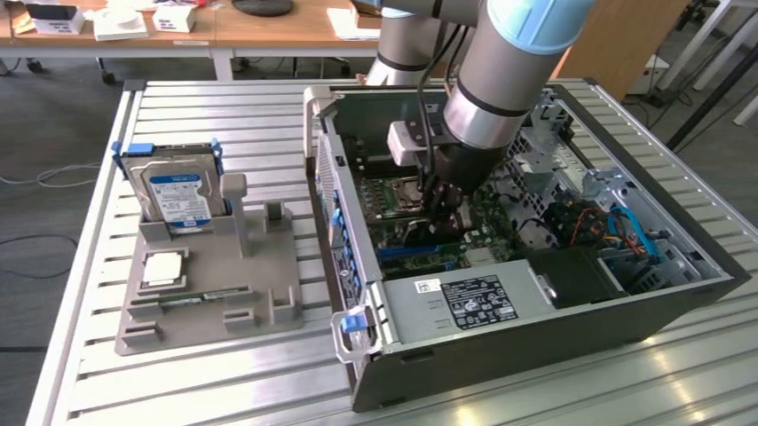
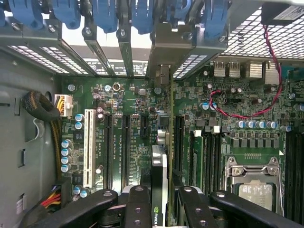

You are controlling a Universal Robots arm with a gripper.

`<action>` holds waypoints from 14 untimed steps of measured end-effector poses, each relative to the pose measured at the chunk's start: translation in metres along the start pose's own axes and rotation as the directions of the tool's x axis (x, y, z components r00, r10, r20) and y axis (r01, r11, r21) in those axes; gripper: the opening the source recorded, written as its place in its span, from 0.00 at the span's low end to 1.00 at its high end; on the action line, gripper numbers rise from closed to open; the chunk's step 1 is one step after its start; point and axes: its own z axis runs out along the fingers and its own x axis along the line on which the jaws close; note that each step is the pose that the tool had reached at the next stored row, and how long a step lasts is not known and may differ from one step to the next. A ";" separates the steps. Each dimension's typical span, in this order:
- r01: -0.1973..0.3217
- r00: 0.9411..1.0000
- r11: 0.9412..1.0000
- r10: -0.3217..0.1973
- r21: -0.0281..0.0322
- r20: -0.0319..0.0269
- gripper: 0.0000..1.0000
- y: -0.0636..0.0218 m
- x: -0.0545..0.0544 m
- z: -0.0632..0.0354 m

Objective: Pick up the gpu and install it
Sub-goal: 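Insert the gpu into the slot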

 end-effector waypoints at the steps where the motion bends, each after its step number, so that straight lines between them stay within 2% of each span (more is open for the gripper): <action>1: -0.001 1.000 1.000 0.001 0.000 0.000 0.27 0.0000 0.000 -0.0004; 14: -0.020 1.000 1.000 0.020 0.001 0.001 0.27 0.0000 0.000 -0.0004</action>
